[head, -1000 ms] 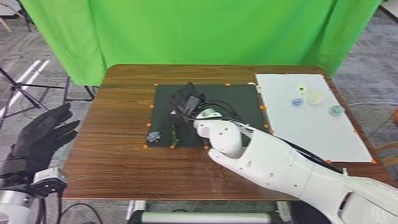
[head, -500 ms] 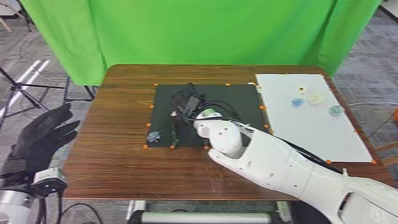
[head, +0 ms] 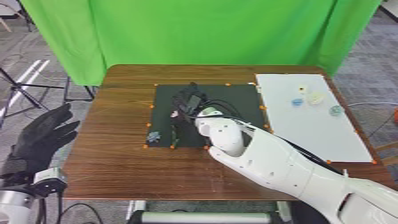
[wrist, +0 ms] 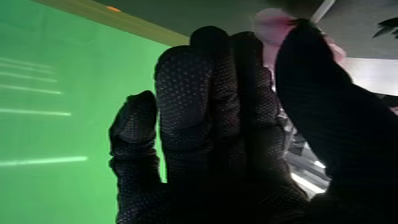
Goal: Arrange flowers
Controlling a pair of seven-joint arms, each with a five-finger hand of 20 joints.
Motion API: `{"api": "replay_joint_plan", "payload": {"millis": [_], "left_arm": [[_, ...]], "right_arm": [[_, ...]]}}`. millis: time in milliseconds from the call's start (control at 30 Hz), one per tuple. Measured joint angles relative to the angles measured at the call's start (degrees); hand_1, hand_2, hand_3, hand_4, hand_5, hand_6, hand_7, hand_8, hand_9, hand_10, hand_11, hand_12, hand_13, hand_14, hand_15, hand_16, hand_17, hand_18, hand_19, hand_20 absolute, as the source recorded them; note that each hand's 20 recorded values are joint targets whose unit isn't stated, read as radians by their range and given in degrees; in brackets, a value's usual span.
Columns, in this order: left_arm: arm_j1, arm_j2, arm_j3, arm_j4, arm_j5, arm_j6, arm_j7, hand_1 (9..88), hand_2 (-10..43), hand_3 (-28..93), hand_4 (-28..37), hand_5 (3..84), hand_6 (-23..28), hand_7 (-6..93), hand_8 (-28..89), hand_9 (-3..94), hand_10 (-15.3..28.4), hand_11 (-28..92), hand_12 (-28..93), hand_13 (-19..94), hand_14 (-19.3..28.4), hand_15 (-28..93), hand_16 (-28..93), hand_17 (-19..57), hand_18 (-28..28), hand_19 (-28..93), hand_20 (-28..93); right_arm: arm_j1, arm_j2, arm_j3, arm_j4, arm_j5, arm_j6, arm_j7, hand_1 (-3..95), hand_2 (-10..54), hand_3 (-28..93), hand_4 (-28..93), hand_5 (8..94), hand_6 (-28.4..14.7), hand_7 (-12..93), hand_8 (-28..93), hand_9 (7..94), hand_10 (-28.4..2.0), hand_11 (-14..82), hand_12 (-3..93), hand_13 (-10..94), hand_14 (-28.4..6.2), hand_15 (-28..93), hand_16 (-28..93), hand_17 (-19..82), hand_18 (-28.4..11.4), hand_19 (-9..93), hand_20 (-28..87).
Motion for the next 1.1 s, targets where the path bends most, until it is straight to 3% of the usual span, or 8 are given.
{"api": "replay_joint_plan", "payload": {"millis": [400,633,767,933,1100], "left_arm": [[0.3,-0.36,-0.22,-0.05,0.01,0.00,0.01,27.4,-1.5,72,-25.9,27.6,1.7,24.4,-13,22.3,10.3,23,17,20,13.4,31,2,-8.6,19.4,43,9],[0.7,-0.76,-0.39,-0.09,0.01,-0.05,0.00,27.4,-1.4,72,-25.9,27.5,1.7,24.4,-13,22.3,10.3,23,17,20,13.4,31,2,-8.7,19.4,43,9],[1.1,-0.91,-0.69,-0.15,-0.01,-0.03,0.10,27.5,-1.4,72,-25.8,27.6,1.7,24.5,-13,22.4,10.3,23,17,20,13.4,31,2,-8.6,19.4,43,9],[1.6,-1.60,-1.15,-0.27,0.06,-0.07,0.10,27.5,-1.5,72,-25.8,27.7,1.7,24.4,-13,22.6,10.3,23,17,20,13.4,31,2,-8.5,19.5,43,9],[1.7,-2.23,-1.21,-0.27,0.08,-0.10,0.11,27.6,-1.6,72,-25.9,28.0,1.7,24.2,-13,22.7,10.3,22,17,21,13.5,31,2,-8.4,19.5,43,9]], "right_arm": [[-3.1,0.8,6.0,-9.3,1.5,-3.3,0.7,30.3,-9.5,86,-28,53.3,1.3,38,-18,62.0,-8.6,33.1,26.1,63,-5.2,64,26,21,-20.2,77,55],[-6.5,3.0,13.0,-17.1,4.0,-7.4,2.8,28.8,-9.5,88,-28,40.5,-2.9,35,-16,44.8,-12.0,31.1,25.6,49,-7.8,60,21,16,-19.1,75,53],[-9.2,7.5,17.6,-20.8,7.0,-6.4,6.2,27.9,-9.5,89,-28,34.5,-4.5,32,-15,37.5,-13.7,26.9,25.1,41,-9.3,53,18,13,-18.9,71,51],[-13.9,15.8,24.7,-21.1,8.3,-3.6,12.8,27.2,-9.5,88,-28,29.9,-6.2,30,-13,30.9,-15.5,22.4,25.3,33,-11.3,42,17,10,-18.9,64,45],[-21.5,23.9,35.2,-19.9,10.2,-3.5,19.6,26.9,-9.5,88,-28,29.9,-6.6,29,-11,31.9,-15.3,21.7,25.9,35,-11.1,42,20,11,-19.2,66,43]]}}
